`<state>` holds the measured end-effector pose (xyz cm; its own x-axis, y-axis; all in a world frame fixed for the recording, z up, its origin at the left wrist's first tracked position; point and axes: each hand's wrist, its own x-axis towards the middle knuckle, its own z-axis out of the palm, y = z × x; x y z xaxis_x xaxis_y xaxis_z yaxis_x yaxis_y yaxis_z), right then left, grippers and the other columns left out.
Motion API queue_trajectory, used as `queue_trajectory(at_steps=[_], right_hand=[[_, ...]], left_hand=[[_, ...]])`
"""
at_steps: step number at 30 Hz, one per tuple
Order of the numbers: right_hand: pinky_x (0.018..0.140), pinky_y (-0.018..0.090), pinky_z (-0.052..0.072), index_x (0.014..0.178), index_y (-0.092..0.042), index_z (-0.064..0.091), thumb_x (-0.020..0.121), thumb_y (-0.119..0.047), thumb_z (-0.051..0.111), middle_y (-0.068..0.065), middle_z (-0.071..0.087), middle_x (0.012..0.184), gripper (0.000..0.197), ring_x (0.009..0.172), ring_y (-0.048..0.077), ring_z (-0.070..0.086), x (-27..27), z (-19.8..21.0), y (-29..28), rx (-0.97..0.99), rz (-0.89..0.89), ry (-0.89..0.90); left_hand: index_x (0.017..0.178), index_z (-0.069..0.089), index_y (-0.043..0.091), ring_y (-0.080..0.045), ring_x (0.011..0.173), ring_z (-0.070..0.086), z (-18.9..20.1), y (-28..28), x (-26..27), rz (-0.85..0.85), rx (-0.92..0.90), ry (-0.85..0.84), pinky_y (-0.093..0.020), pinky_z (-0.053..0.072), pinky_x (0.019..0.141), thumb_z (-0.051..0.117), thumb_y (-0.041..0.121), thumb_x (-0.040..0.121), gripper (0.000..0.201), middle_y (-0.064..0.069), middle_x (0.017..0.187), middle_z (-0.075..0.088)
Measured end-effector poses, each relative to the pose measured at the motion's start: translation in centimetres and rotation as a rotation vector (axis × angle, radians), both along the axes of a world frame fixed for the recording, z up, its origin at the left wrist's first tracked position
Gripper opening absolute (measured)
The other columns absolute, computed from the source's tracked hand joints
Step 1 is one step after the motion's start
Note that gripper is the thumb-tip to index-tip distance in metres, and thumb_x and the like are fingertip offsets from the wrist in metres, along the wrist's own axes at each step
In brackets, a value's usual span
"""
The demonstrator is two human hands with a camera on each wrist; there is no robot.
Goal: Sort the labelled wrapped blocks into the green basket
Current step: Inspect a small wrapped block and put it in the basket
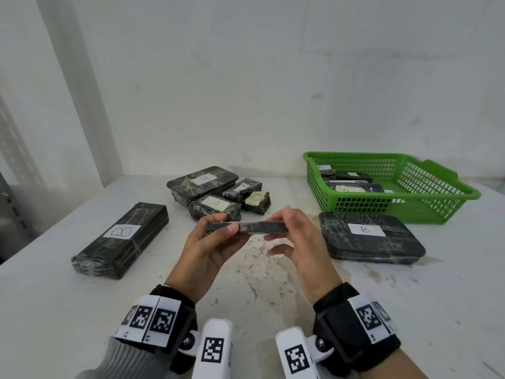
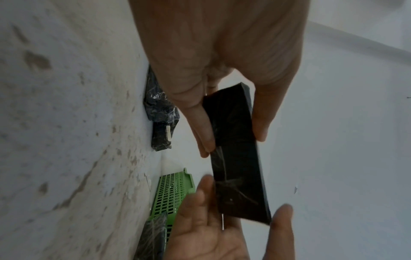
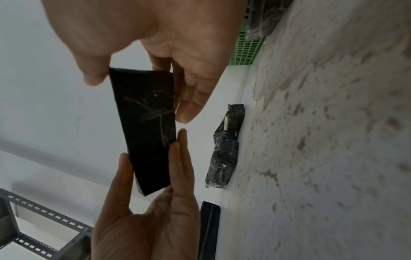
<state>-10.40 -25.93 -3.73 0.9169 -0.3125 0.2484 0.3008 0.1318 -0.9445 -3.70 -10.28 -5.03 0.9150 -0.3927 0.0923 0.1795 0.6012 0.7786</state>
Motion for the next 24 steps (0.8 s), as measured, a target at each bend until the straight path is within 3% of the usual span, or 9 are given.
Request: queue_trajectory(at_steps=[3,6,10,12,15,18,21,24], right_hand=[[0.051,0.028,0.051,0.110,-0.011,0.063,0.089,-0.062,0.051,-0.003,0.072,0.098,0.056,0.074,0.019,0.065,-0.3,0.2,-0.1,0.107,0.105,-0.011],[0.054,0.026,0.056,0.119,-0.012,0.060,0.092,-0.037,0.053,0.005,0.068,0.117,0.037,0.082,0.023,0.071,-0.6,0.6,0.0,0.335,0.269,-0.062],[0.062,0.021,0.058,0.114,-0.006,0.061,0.074,-0.024,0.066,0.014,0.072,0.105,0.044,0.082,0.025,0.073,-0.4,0.6,-0.5,0.491,0.352,-0.095],[0.067,0.021,0.057,0.103,-0.003,0.065,0.070,-0.020,0.069,0.014,0.072,0.101,0.037,0.081,0.022,0.072,-0.1,0.4,-0.7,0.463,0.317,-0.134],[0.075,0.022,0.056,0.093,-0.003,0.072,0.070,-0.014,0.071,0.015,0.069,0.102,0.025,0.087,0.020,0.069,0.1,0.1,-0.8,0.432,0.264,-0.186],[0.080,0.024,0.057,0.103,0.001,0.069,0.082,-0.015,0.063,0.019,0.069,0.108,0.026,0.094,0.024,0.068,0.1,0.0,-1.1,0.376,0.248,-0.172],[0.083,0.026,0.057,0.110,0.002,0.067,0.083,-0.020,0.062,0.020,0.070,0.112,0.036,0.097,0.026,0.069,0.1,-0.2,-0.8,0.293,0.239,-0.135],[0.079,0.025,0.056,0.103,-0.003,0.073,0.084,-0.018,0.067,0.018,0.071,0.110,0.025,0.097,0.024,0.069,0.2,-0.6,-0.2,0.257,0.239,-0.131]], left_hand=[[0.105,0.054,0.006,-0.035,0.097,0.071,0.2,0.2,0.0,-0.050,-0.054,0.061,-0.029,0.060,0.076,0.087,0.011,0.060,0.056,-0.024,0.106,0.070],[0.103,0.061,0.003,-0.033,0.095,0.072,0.5,0.2,-0.4,-0.102,-0.098,0.077,-0.028,0.060,0.072,0.099,0.020,0.039,0.077,-0.025,0.111,0.069],[0.131,0.050,-0.003,-0.036,0.104,0.069,0.6,0.1,-0.7,-0.172,-0.083,0.076,-0.036,0.059,0.078,0.095,0.023,0.052,0.094,-0.028,0.128,0.060],[0.139,0.041,-0.001,-0.043,0.107,0.066,0.6,0.0,-0.6,-0.155,-0.013,0.086,-0.041,0.060,0.079,0.082,0.021,0.069,0.084,-0.026,0.132,0.058],[0.139,0.044,0.019,-0.045,0.103,0.067,0.6,-0.1,-0.6,-0.099,0.061,0.075,-0.043,0.061,0.076,0.067,0.023,0.076,0.066,-0.011,0.137,0.054],[0.136,0.049,0.032,-0.040,0.105,0.068,0.8,0.1,-0.8,-0.091,0.116,-0.045,-0.040,0.061,0.077,0.067,0.029,0.077,0.062,0.004,0.139,0.054],[0.130,0.060,0.029,-0.033,0.107,0.069,0.7,0.2,-0.8,-0.106,0.172,-0.166,-0.035,0.059,0.077,0.073,0.036,0.070,0.062,0.008,0.136,0.059],[0.113,0.072,0.021,-0.026,0.100,0.070,0.3,0.1,-0.9,-0.090,0.214,-0.250,-0.030,0.057,0.077,0.073,0.033,0.068,0.047,-0.004,0.124,0.068]])
